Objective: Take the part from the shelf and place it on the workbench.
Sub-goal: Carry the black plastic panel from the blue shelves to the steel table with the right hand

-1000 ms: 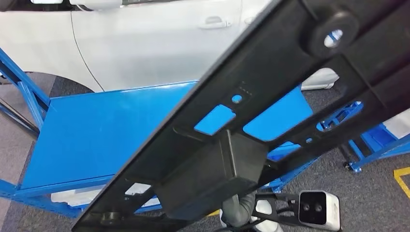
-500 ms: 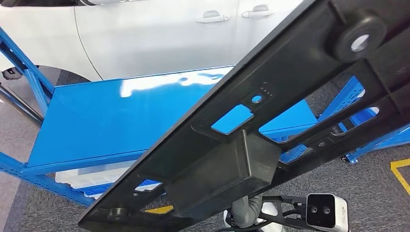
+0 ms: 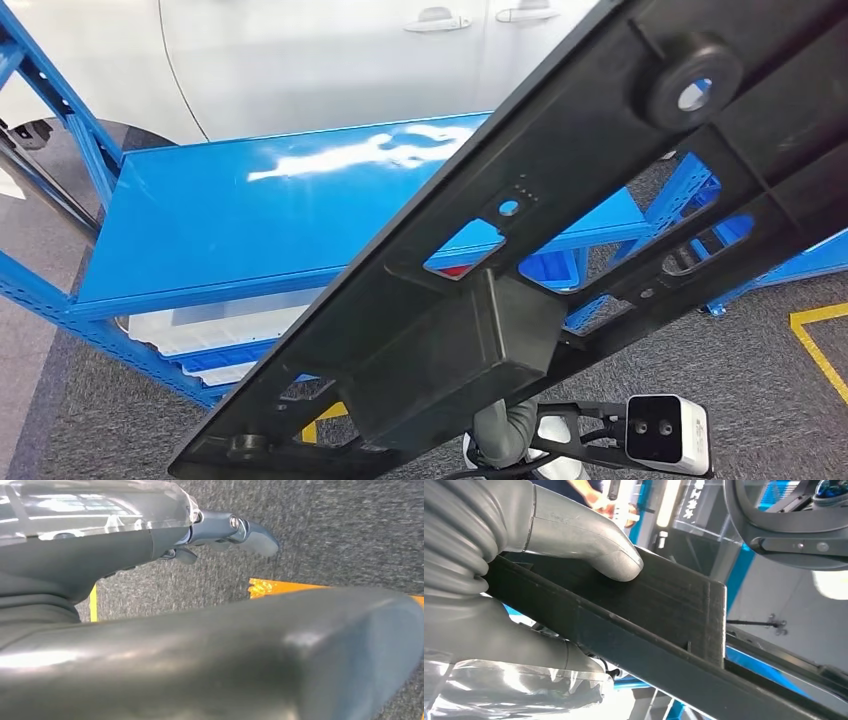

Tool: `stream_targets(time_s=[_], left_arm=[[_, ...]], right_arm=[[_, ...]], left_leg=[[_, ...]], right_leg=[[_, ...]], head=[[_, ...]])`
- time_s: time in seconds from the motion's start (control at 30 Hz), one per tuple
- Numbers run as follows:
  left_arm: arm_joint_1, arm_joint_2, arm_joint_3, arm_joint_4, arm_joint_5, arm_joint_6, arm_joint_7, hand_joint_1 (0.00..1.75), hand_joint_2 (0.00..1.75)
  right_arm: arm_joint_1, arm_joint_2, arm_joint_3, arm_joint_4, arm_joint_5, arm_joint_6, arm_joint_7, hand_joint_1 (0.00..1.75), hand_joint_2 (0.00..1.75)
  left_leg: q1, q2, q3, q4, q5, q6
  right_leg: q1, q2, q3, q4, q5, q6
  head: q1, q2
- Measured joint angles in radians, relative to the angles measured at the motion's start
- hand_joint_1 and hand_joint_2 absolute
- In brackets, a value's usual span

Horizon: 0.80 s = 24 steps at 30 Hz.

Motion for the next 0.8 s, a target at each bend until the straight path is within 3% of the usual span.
stream_targets(time_s=[0.1, 0.13, 0.2, 0.27, 0.3, 0.33, 0.37, 0.43, 0.5, 0.53, 0.6, 0.63, 0.67, 0.7, 0.77, 0.8], left_arm=[[0.002, -0.007, 0.0, 0.0, 0.01, 0.0, -0.008, 0.0, 0.0], [0.003, -0.009, 0.0, 0.0, 0.012, 0.0, -0.012, 0.0, 0.0], [0.005, -0.013, 0.0, 0.001, 0.013, -0.001, -0.019, 0.0, 0.0], [0.004, -0.015, 0.0, 0.001, 0.009, -0.004, -0.024, 0.0, 0.0], [0.004, -0.015, 0.0, 0.001, 0.007, -0.005, -0.026, 0.0, 0.0], [0.003, -0.015, 0.0, 0.001, 0.005, -0.007, -0.026, 0.0, 0.0], [0.003, -0.015, 0.0, 0.001, 0.005, -0.008, -0.026, 0.0, 0.0], [0.0, -0.016, 0.0, 0.001, 0.005, -0.009, -0.025, 0.0, 0.0], [-0.002, -0.016, 0.0, 0.001, 0.005, -0.009, -0.024, 0.0, 0.0], [-0.003, -0.016, 0.0, 0.001, 0.005, -0.009, -0.023, 0.0, 0.0], [-0.002, -0.019, 0.0, 0.001, 0.004, -0.01, -0.021, 0.0, 0.0], [-0.002, -0.021, 0.0, 0.001, 0.004, -0.01, -0.02, 0.0, 0.0], [-0.002, -0.023, 0.0, 0.001, 0.004, -0.01, -0.019, 0.0, 0.0], [-0.002, -0.025, 0.0, 0.001, 0.004, -0.01, -0.018, 0.0, 0.0], [-0.002, -0.025, 0.0, 0.001, 0.005, -0.009, -0.017, 0.0, 0.0], [-0.002, -0.026, 0.0, 0.001, 0.005, -0.007, -0.017, 0.0, 0.0]], right_arm=[[0.0, -0.003, 0.002, 0.007, -0.003, 0.004, 0.0, 1.75, 1.75], [0.0, -0.005, 0.002, 0.01, -0.002, 0.005, 0.0, 1.75, 1.75], [0.001, -0.007, 0.003, 0.015, 0.002, 0.008, 0.0, 1.75, 1.75], [0.002, -0.008, 0.004, 0.02, 0.009, 0.01, 0.0, 1.75, 1.75], [0.003, -0.009, 0.003, 0.023, 0.012, 0.012, 0.0, 1.75, 1.75], [0.003, -0.01, 0.003, 0.025, 0.014, 0.015, 0.0, 1.75, 1.75], [0.004, -0.011, 0.003, 0.027, 0.014, 0.017, 0.0, 1.75, 1.75], [0.004, -0.012, 0.003, 0.029, 0.015, 0.02, 0.0, 1.75, 1.75], [0.004, -0.013, 0.004, 0.029, 0.015, 0.021, 0.0, 1.75, 1.75], [0.003, -0.013, 0.004, 0.03, 0.016, 0.021, 0.0, 1.75, 1.75], [0.003, -0.015, 0.005, 0.031, 0.016, 0.018, 0.0, 1.75, 1.75], [0.003, -0.016, 0.005, 0.032, 0.016, 0.016, 0.0, 1.75, 1.75], [0.003, -0.018, 0.005, 0.032, 0.016, 0.015, 0.0, 1.75, 1.75], [0.003, -0.02, 0.005, 0.033, 0.015, 0.015, 0.0, 1.75, 1.75], [0.003, -0.025, 0.005, 0.035, 0.013, 0.015, 0.0, 1.75, 1.75], [0.003, -0.027, 0.005, 0.036, 0.012, 0.014, 0.0, 1.75, 1.75]], left_leg=[[0.002, -0.001, -0.003, -0.007, 0.021, -0.019], [0.003, -0.001, -0.009, 0.002, 0.007, -0.024], [0.006, -0.002, -0.035, 0.077, -0.077, -0.027], [0.006, -0.002, -0.066, 0.207, -0.17, -0.03], [0.006, -0.002, -0.071, 0.258, -0.187, -0.032], [0.006, -0.002, -0.062, 0.282, -0.179, -0.033], [0.006, -0.002, -0.036, 0.27, -0.154, -0.031], [0.005, -0.002, 0.064, 0.153, -0.116, -0.025], [0.0, -0.004, 0.152, 0.021, -0.128, -0.016], [-0.004, -0.004, 0.169, -0.012, -0.139, -0.012], [-0.005, -0.003, 0.162, -0.023, -0.129, -0.001], [-0.004, -0.001, 0.154, -0.024, -0.12, 0.006], [-0.001, 0.002, 0.144, -0.026, -0.109, 0.014], [0.0, 0.004, 0.131, -0.027, -0.098, 0.019], [0.0, 0.007, 0.105, -0.026, -0.076, 0.024], [0.0, 0.007, 0.09, -0.025, -0.065, 0.023]], right_leg=[[0.004, -0.001, -0.002, -0.027, 0.011, -0.02], [0.003, -0.003, -0.009, -0.029, 0.022, -0.03], [0.001, -0.007, -0.031, -0.034, 0.047, -0.044], [0.005, -0.007, -0.06, -0.032, 0.069, -0.05], [0.007, -0.007, -0.075, -0.03, 0.079, -0.051], [0.009, -0.007, -0.091, -0.027, 0.089, -0.05], [0.01, -0.007, -0.106, -0.023, 0.099, -0.049], [0.011, -0.007, -0.134, -0.013, 0.115, -0.043], [0.013, -0.008, -0.149, -0.003, 0.128, -0.033], [0.013, -0.009, -0.153, -0.001, 0.135, -0.027], [0.012, -0.01, -0.157, -0.002, 0.146, -0.014], [0.011, -0.008, -0.164, 0.006, 0.135, -0.009], [0.009, -0.006, -0.176, 0.028, 0.106, -0.004], [0.007, -0.005, -0.193, 0.071, 0.06, 0.001], [0.002, -0.004, -0.229, 0.197, -0.034, 0.009], [0.0, -0.004, -0.237, 0.253, -0.055, 0.013]], head=[[0.0, 0.0], [0.0, 0.0], [0.0, 0.0], [0.0, 0.0], [0.0, 0.0], [0.0, 0.0], [0.0, 0.0], [0.0, 0.0], [0.0, 0.0], [0.0, 0.0], [0.0, 0.0], [0.0, 0.0], [0.0, 0.0], [0.0, 0.0], [0.0, 0.0], [0.0, 0.0]])
